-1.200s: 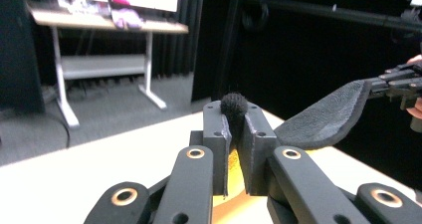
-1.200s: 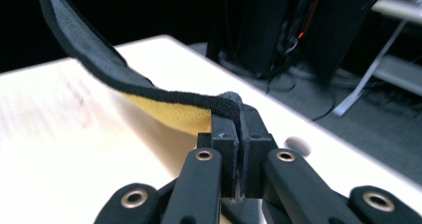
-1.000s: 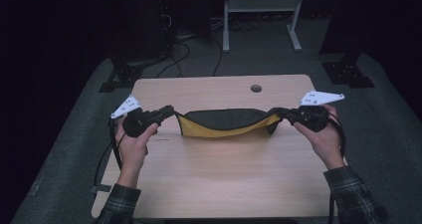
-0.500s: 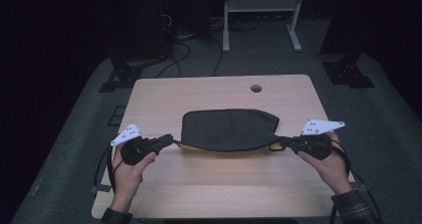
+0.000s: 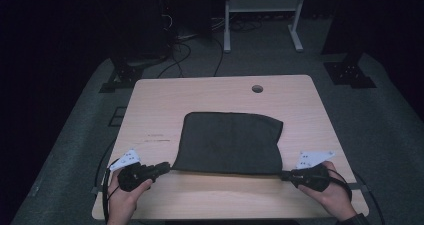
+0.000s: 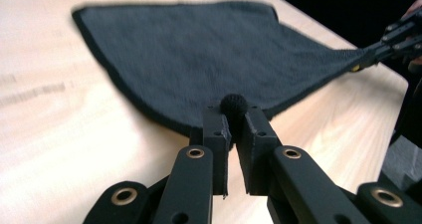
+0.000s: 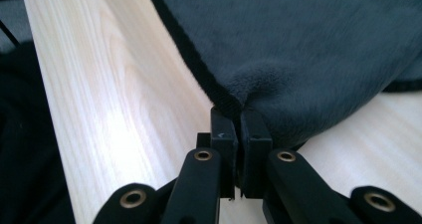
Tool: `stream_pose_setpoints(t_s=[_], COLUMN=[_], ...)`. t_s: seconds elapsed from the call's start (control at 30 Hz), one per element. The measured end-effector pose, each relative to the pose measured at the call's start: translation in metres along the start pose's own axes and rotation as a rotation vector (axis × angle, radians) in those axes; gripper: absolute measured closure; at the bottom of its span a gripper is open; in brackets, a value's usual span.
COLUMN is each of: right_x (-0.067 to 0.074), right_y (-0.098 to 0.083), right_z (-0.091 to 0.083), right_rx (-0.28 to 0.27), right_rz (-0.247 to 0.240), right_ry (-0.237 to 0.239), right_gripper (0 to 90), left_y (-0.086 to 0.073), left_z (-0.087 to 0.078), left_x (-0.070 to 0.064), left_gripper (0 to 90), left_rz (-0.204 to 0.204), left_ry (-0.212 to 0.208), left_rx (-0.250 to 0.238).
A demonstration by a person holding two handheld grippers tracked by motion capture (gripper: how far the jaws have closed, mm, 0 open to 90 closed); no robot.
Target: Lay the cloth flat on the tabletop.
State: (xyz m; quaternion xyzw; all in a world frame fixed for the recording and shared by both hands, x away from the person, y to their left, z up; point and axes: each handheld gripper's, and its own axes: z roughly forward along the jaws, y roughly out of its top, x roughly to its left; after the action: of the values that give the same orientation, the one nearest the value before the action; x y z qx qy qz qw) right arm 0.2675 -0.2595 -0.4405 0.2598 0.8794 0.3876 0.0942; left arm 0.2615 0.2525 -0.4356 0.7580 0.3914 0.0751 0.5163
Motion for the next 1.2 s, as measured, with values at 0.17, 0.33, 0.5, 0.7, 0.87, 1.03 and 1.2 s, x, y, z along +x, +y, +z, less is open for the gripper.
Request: stream_pose_setpoints(t_s=[0.17,0.33,0.5,0.7,0.87,1.03,1.2], right_x=[0.003,0.009,0.012,0.009,0.001,-0.026,-0.066], right_y=[-0.008,-0.016,-0.024,-0.024,-0.023,-0.016,0.000], right_z=[0.000,-0.004,-0.005,-0.017,-0.028,-0.021,-0.005], right_rx=[0.019,0.036,0.053,-0.047,-0.102,-0.103,-0.098], right_rz=[0.004,0.001,0.007,0.033,0.060,0.114,0.174], right_ry=[0.000,0.004,0.021,0.049,0.017,-0.086,-0.195], right_gripper=[86.2,86.1,80.0,63.3,61.4,60.2,58.0], left_y=[-0.012,-0.029,-0.035,-0.028,-0.020,-0.012,-0.005], left_z=[-0.003,-0.006,-0.006,-0.008,-0.013,0.005,0.026], left_x=[-0.009,-0.022,-0.027,-0.028,-0.027,-0.021,-0.014], left_gripper=[83.0,82.9,80.9,69.9,64.1,61.9,59.2], left_rz=[-0.007,-0.022,-0.016,0.017,0.033,0.051,0.065], left_ry=[-0.017,-0.046,-0.051,-0.047,-0.030,-0.013,0.006], left_rx=[0.031,0.071,0.099,0.075,0.046,0.078,0.112])
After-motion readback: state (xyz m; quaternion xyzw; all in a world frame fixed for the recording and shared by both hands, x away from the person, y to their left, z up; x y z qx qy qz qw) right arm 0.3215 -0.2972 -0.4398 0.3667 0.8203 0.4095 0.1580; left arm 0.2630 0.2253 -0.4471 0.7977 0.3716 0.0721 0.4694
